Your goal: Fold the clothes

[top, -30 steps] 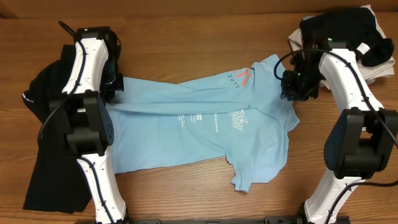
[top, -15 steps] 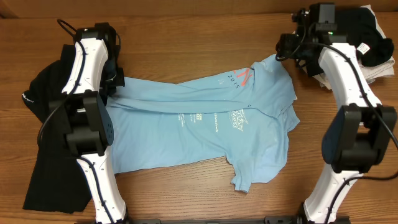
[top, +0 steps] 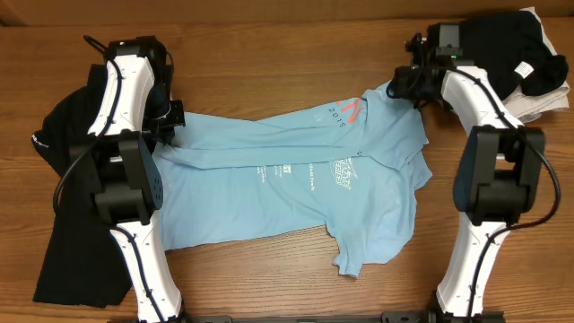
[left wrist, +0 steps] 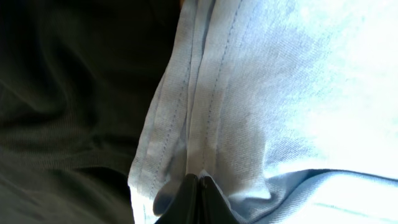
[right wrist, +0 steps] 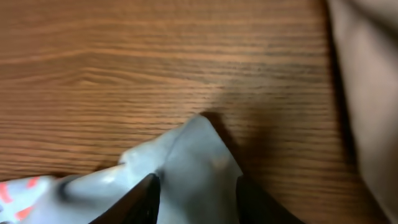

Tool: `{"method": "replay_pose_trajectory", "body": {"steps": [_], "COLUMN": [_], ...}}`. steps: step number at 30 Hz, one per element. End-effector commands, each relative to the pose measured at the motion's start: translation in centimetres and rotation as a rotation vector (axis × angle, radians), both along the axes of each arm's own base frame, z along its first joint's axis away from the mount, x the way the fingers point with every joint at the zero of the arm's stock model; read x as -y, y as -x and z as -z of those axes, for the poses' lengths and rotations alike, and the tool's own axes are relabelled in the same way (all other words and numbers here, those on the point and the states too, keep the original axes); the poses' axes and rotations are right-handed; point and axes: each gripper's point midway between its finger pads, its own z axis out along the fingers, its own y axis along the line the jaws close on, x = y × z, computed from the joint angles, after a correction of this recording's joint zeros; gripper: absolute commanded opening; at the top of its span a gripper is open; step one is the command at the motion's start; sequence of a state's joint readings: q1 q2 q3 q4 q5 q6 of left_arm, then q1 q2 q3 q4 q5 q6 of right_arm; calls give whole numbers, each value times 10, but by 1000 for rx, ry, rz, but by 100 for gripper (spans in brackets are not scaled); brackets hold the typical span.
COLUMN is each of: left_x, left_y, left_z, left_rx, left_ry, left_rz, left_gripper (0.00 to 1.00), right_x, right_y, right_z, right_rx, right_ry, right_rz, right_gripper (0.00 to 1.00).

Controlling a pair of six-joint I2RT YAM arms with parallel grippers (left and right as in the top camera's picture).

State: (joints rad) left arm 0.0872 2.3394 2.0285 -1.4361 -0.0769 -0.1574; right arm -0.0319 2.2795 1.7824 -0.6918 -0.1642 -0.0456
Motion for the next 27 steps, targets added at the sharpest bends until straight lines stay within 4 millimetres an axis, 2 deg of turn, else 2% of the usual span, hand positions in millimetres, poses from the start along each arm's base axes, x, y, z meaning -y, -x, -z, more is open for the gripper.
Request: {"method": "replay_pose_trajectory", "body": {"steps": [1,6,9,16,27], "left_x": [1,1,1,-9,-9], "left_y": [0,-2,-2,3,7], "left_z": [-5,-5,-5,1,14], "left_rx": [14,22,21,3,-8], "left_ry": [18,17,16,-41,-41], "left_rz": [-24,-24,-24,-14,-14], "left_gripper": [4,4,4,4,4], "right_x": [-1,-1,4,26,30], "right_y": [-7,-6,-10,-15,-13], "right_z": [-1,4,-5,-19,-18], "right_rx": [18,9,27,40,26], "right_ry": [-1,-4,-5,-40,-51], "right_rz": [13,13,29,84,113], "right_gripper": [37,20,12,11,8]}}
